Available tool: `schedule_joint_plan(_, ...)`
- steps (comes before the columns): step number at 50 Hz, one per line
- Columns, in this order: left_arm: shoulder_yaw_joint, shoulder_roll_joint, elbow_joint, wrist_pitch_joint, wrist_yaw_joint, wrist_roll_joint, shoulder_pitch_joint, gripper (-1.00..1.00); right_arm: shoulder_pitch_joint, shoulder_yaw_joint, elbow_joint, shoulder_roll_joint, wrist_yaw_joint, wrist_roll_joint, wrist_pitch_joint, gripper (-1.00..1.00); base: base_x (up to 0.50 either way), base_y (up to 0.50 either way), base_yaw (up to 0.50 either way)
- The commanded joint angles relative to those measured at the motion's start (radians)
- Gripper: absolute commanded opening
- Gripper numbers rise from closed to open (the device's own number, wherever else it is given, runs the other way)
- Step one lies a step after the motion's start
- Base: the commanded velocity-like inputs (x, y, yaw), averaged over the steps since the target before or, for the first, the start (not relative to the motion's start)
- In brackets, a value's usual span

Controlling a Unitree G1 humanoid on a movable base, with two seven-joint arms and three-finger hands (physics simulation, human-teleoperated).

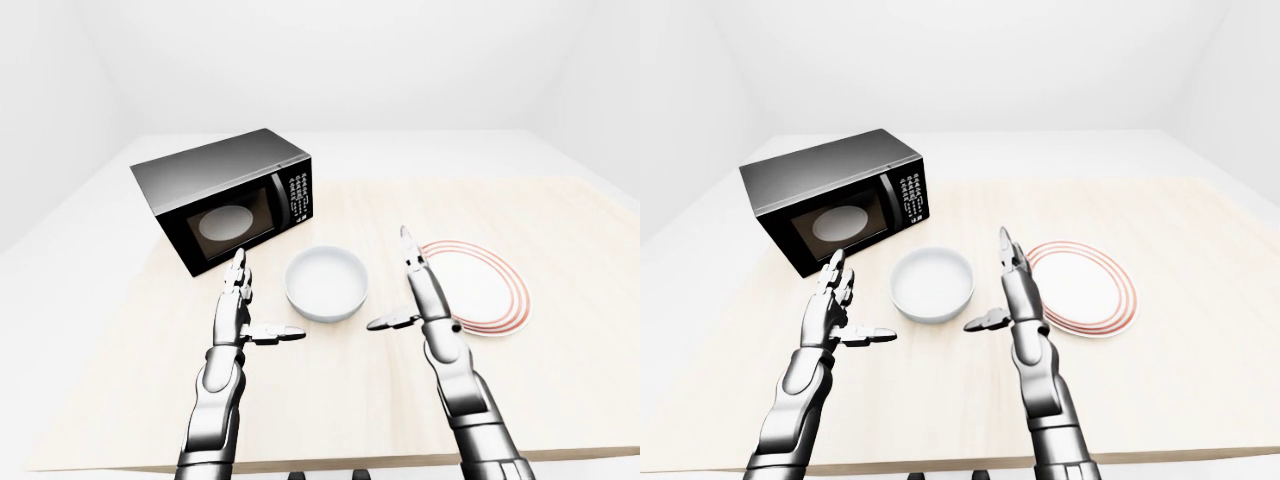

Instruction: Pick up the white bowl and put it on the plate.

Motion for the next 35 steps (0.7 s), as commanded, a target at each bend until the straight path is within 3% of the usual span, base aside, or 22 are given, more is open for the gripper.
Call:
schedule_joint_plan(1, 0.000, 0.000, 0.000, 0.000, 0.000, 0.000, 0.000, 1.00, -0.026, 0.012, -0.035, -0.001, -0.011, -0.162, 0.008, 1.00, 0.00, 0.00, 0.00)
schedule_joint_plan(2, 0.000, 0.000, 0.000, -0.001, 0.000, 0.000, 0.000, 1.00, -0.025, 0.013, -0.039, 0.000, -0.009, -0.167, 0.010, 1.00, 0.00, 0.00, 0.00)
schedule_joint_plan(3, 0.000, 0.000, 0.000, 0.000, 0.000, 0.000, 0.000, 1.00, -0.029, 0.015, -0.009, -0.002, -0.029, -0.171, -0.012, 1.00, 0.00, 0.00, 0.00)
schedule_joint_plan(5, 0.000, 0.000, 0.000, 0.000, 0.000, 0.000, 0.000, 1.00, -0.036, 0.013, -0.029, 0.000, -0.012, -0.180, 0.007, 1.00, 0.00, 0.00, 0.00)
schedule_joint_plan(12, 0.000, 0.000, 0.000, 0.000, 0.000, 0.000, 0.000, 1.00, -0.048, 0.021, -0.036, 0.000, -0.003, -0.223, 0.016, 1.00, 0.00, 0.00, 0.00)
schedule_joint_plan(14, 0.000, 0.000, 0.000, 0.000, 0.000, 0.000, 0.000, 1.00, -0.054, 0.026, -0.031, -0.002, -0.004, -0.244, 0.016, 1.00, 0.00, 0.00, 0.00)
schedule_joint_plan(16, 0.000, 0.000, 0.000, 0.000, 0.000, 0.000, 0.000, 1.00, -0.055, 0.030, 0.004, -0.004, -0.027, -0.258, -0.009, 1.00, 0.00, 0.00, 0.00)
schedule_joint_plan(17, 0.000, 0.000, 0.000, 0.000, 0.000, 0.000, 0.000, 1.00, -0.058, 0.032, -0.025, -0.002, -0.005, -0.275, 0.014, 1.00, 0.00, 0.00, 0.00)
schedule_joint_plan(20, 0.000, 0.000, 0.000, 0.000, 0.000, 0.000, 0.000, 1.00, -0.059, 0.035, -0.034, 0.001, 0.007, -0.289, 0.019, 1.00, 0.00, 0.00, 0.00)
schedule_joint_plan(32, 0.000, 0.000, 0.000, 0.000, 0.000, 0.000, 0.000, 1.00, -0.064, 0.067, 0.000, 0.006, 0.041, -0.386, -0.001, 1.00, 0.00, 0.00, 0.00)
schedule_joint_plan(35, 0.000, 0.000, 0.000, 0.000, 0.000, 0.000, 0.000, 1.00, -0.055, 0.077, -0.020, 0.011, 0.071, -0.415, 0.007, 1.00, 0.00, 0.00, 0.00)
